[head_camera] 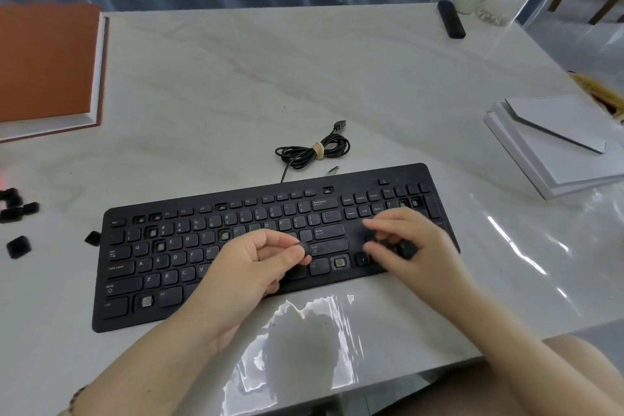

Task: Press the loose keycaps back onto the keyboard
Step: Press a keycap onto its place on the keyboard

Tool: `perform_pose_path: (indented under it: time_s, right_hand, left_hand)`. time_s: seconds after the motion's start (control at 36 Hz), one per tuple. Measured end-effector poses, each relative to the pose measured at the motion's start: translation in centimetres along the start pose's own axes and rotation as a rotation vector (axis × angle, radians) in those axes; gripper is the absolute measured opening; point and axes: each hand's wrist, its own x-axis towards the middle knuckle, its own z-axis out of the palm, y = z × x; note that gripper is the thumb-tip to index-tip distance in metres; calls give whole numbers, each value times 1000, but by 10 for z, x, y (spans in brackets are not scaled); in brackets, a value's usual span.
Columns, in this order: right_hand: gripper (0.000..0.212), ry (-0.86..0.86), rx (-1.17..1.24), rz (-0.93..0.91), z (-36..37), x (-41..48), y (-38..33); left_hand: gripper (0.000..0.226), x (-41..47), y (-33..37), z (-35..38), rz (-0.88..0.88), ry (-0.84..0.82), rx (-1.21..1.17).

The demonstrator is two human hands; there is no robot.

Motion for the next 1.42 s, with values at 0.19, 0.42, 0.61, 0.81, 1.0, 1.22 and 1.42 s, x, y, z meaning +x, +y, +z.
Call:
perform_pose_path:
  time_s: [0.19, 0.42, 0.61, 0.81, 1.0, 1.22, 1.42]
  right_hand:
    - [35, -136, 227, -94, 27, 2, -32]
    - [27, -158, 192, -100, 26, -1, -32]
    - [27, -113, 32, -77, 8, -9, -11]
    - [31, -26, -117, 118, -35, -5, 35]
    - [35, -83, -146, 135, -42, 2, 50]
    - [22, -110, -203, 145, -36, 7, 51]
    - [26, -110, -164, 168, -34, 11, 45]
  left_hand:
    - [4, 4, 3, 4, 90, -39, 120]
    - [5, 3, 0, 9, 72, -110, 77]
    - [16, 6, -11, 8, 49, 3, 145]
    - [52, 7, -16, 0, 19, 32, 149]
    - [31, 2, -17, -2, 101, -30, 4]
    - [20, -1, -18, -6, 290, 155, 173]
    - [30, -8, -14, -6, 425, 61, 211]
